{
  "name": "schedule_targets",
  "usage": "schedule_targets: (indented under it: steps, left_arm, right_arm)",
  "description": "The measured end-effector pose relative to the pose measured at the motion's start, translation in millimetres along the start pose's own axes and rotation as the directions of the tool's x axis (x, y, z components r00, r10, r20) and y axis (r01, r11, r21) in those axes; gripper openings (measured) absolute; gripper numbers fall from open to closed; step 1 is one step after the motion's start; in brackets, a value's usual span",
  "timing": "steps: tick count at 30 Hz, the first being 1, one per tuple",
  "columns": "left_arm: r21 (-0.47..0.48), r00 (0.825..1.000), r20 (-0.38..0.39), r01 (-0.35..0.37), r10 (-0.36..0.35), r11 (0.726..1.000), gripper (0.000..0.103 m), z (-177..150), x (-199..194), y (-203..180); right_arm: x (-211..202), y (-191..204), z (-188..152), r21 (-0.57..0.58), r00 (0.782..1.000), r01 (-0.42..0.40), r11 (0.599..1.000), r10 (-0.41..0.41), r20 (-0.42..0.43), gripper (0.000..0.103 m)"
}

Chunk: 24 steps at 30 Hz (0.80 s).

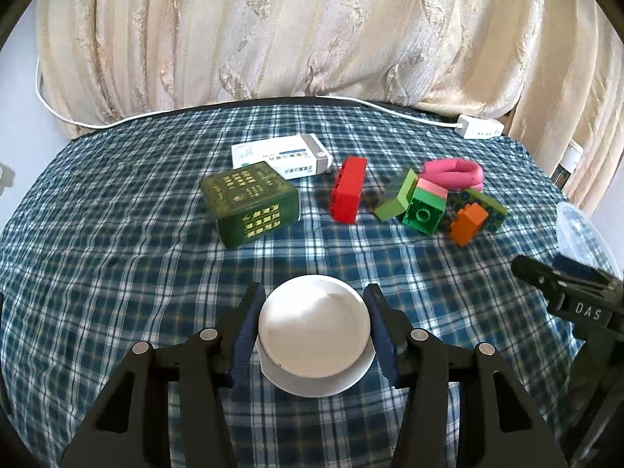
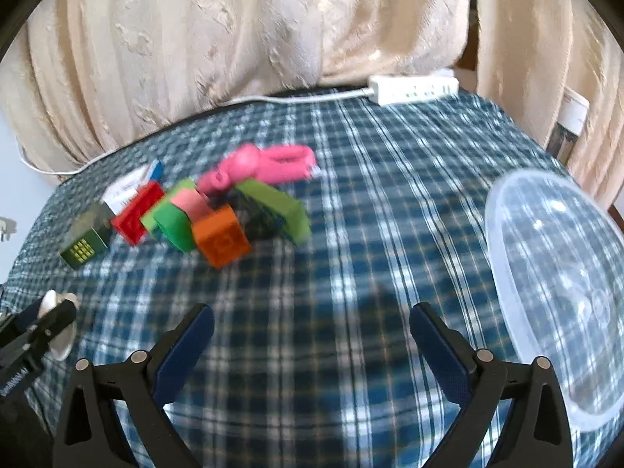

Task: Organize objects
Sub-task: 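Grasp the orange block with the right gripper while the left gripper lifts the cup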

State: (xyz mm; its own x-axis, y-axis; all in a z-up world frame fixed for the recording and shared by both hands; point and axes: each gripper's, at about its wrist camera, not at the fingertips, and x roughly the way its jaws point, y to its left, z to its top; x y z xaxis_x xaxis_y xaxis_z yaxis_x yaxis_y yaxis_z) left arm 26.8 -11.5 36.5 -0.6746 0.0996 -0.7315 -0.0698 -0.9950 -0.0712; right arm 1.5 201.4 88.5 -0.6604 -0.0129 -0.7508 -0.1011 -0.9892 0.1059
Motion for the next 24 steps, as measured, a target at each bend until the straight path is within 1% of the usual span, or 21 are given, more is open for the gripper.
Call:
schedule_targets:
  steps: [3, 5, 8, 10, 18, 21, 24]
  left_arm:
    - [0.003, 1.0, -0.004, 0.005, -0.005, 1.0, 0.053, 0, 5, -2]
    - [-0.001, 1.0, -0.008, 0.007, -0.007, 1.0, 0.053, -1, 8, 1]
    - [-0.013, 1.0, -0.007, 0.014, -0.014, 1.0, 0.053, -1, 11, 4]
    - [-0.016, 1.0, -0.008, 0.014, -0.014, 1.0, 0.053, -1, 12, 6]
    - [-0.018, 0.999, -0.03, 0.044, -0.045, 0.999, 0.053, -1, 20, 8]
    - [-0.018, 0.998, -0.035, 0.048, -0.049, 0.999, 0.053, -1, 21, 9]
    - [-0.015, 0.998, -0.036, 0.05, -0.051, 0.999, 0.053, -1, 21, 10]
  right_arm:
    - [3, 15, 11, -0.056, 1.0, -0.023, 0.998, 0.023, 0.004, 0.089]
    - [10, 21, 16, -0.076, 0.999, -0.043, 0.996, 0.042, -0.011, 0.08]
    - [21, 32, 23, -0.099, 0.997, -0.07, 0.993, 0.067, -0.037, 0.073]
    - [29, 38, 29, -0.112, 0.996, -0.078, 0.991, 0.074, -0.04, 0.071]
    - [46, 42, 40, -0.109, 0.994, -0.095, 0.989, 0.09, -0.056, 0.063]
    - [47, 45, 39, -0.121, 0.994, -0.106, 0.987, 0.1, -0.054, 0.056]
    - [49, 49, 38, -0.139, 0.992, -0.116, 0.984, 0.109, -0.056, 0.045]
